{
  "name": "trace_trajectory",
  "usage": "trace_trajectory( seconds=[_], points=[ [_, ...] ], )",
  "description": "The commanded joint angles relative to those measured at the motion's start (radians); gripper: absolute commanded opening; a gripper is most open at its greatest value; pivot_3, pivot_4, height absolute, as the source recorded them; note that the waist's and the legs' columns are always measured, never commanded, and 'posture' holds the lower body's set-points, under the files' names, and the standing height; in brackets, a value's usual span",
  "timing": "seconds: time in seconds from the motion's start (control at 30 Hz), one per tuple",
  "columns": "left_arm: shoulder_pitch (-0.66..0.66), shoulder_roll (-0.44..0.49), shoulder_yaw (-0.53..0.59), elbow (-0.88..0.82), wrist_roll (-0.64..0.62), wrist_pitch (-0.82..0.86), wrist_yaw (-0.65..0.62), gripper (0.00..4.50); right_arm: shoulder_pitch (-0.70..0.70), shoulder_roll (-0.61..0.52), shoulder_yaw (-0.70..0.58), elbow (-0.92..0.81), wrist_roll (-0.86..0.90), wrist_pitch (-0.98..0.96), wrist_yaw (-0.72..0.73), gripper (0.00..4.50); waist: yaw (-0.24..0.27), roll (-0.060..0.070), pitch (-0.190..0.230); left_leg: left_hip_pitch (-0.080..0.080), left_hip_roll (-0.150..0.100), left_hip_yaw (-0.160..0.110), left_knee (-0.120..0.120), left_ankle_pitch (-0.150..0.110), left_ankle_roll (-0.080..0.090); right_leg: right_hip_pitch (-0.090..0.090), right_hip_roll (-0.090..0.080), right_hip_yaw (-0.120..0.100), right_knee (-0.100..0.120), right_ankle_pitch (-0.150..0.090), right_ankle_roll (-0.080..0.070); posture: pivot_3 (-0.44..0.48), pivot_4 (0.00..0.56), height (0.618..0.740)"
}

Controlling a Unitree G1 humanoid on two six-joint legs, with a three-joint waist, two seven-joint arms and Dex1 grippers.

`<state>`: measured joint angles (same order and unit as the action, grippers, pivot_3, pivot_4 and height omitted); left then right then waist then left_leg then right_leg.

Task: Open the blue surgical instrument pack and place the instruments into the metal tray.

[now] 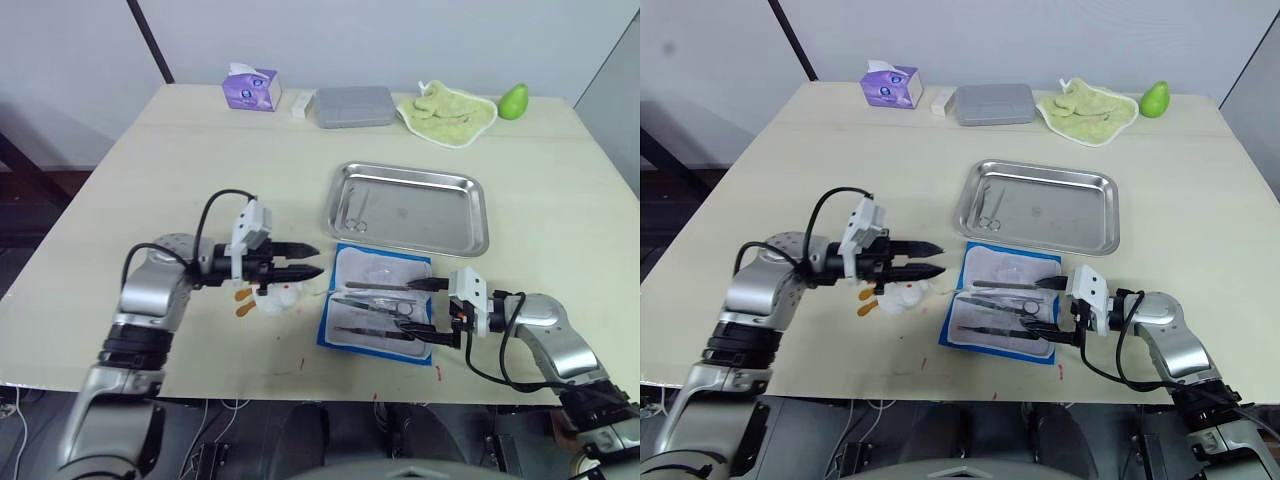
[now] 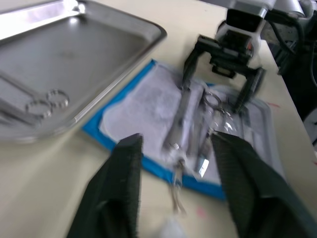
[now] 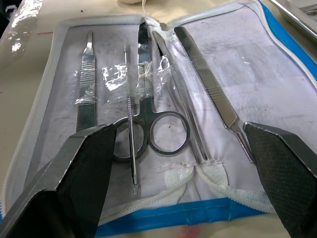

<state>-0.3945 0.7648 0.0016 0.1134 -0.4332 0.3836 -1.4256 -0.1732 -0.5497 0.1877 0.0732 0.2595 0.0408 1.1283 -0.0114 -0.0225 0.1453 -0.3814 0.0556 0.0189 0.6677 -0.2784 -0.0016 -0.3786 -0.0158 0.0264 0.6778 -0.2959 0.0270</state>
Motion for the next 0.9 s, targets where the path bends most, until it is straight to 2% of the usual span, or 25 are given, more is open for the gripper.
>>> trace_trajectory(
  seconds=[0.03,0.07,0.27,0.5,0.6,0.73,0.8,0.83,0.9],
  points=[
    [0.011,0.044,0.058,0.004,-0.026,-0.038,-0.038,4.07,0.042,-0.021,0.012,0.035,-0.023,0.029,0.003,4.5,0.005,0.0,0.0,0.0,0.0,0.0,0.0,0.0,0.0,0.0,0.0,-0.001,0.0,0.0,0.0,0.0,0.15,0.74],
    [0.014,0.05,0.062,0.007,-0.03,-0.04,-0.045,4.38,0.043,-0.022,0.01,0.034,-0.022,0.029,0.004,4.5,0.009,0.0,0.0,0.0,0.0,0.0,0.0,0.0,0.0,0.0,-0.001,-0.001,0.0,0.0,0.0,0.0,0.15,0.74],
    [0.002,0.088,0.057,0.045,-0.02,-0.069,-0.098,4.38,0.053,-0.034,-0.006,0.034,-0.01,0.025,0.01,4.5,0.013,0.0,0.0,0.0,0.0,0.001,0.0,0.0,0.001,0.0,-0.001,-0.001,0.0,0.0,0.0,0.0,0.15,0.74],
    [-0.04,0.045,-0.006,0.038,0.019,-0.122,-0.087,4.38,0.068,-0.035,-0.014,0.027,0.002,0.022,0.011,4.5,0.027,0.0,0.0,-0.001,0.0,0.002,0.001,0.0,0.001,0.0,-0.001,-0.001,0.0,0.0,0.0,0.0,0.15,0.74],
    [-0.107,0.006,-0.062,0.036,0.075,-0.162,-0.057,4.38,0.071,-0.036,-0.014,0.031,-0.003,0.016,0.014,4.5,0.029,0.0,0.0,-0.001,-0.001,0.003,0.001,0.0,0.001,0.0,-0.001,-0.002,0.0,0.0,0.0,0.0,0.15,0.74],
    [-0.152,-0.008,-0.096,0.032,0.078,-0.128,-0.07,4.38,0.072,-0.037,-0.014,0.032,-0.003,0.015,0.013,4.5,0.024,0.0,0.0,-0.002,-0.001,0.003,0.002,0.0,0.001,0.0,0.0,-0.001,0.0,0.0,0.0,0.0,0.15,0.74],
    [-0.213,-0.034,-0.168,0.037,0.12,-0.106,-0.077,4.38,0.07,-0.035,-0.011,0.031,-0.006,0.015,0.011,4.5,0.026,0.0,0.0,-0.002,-0.001,0.002,0.001,0.0,0.001,0.0,0.0,-0.001,0.0,0.0,0.0,0.0,0.15,0.74],
    [-0.235,-0.045,-0.196,0.041,0.14,-0.104,-0.077,3.86,0.07,-0.034,-0.009,0.031,-0.007,0.016,0.01,4.5,0.028,0.0,0.0,-0.002,-0.001,0.002,0.002,0.0,0.001,0.0,0.001,-0.001,0.0,0.0,0.0,0.0,0.15,0.74],
    [-0.272,-0.085,-0.247,0.048,0.188,-0.128,-0.051,3.16,0.069,-0.029,-0.003,0.028,-0.01,0.015,0.005,4.5,0.027,0.0,0.0,-0.002,-0.001,0.003,0.002,0.0,0.001,0.0,0.001,0.0,0.0,0.0,0.0,0.0,0.15,0.74]
  ],
)
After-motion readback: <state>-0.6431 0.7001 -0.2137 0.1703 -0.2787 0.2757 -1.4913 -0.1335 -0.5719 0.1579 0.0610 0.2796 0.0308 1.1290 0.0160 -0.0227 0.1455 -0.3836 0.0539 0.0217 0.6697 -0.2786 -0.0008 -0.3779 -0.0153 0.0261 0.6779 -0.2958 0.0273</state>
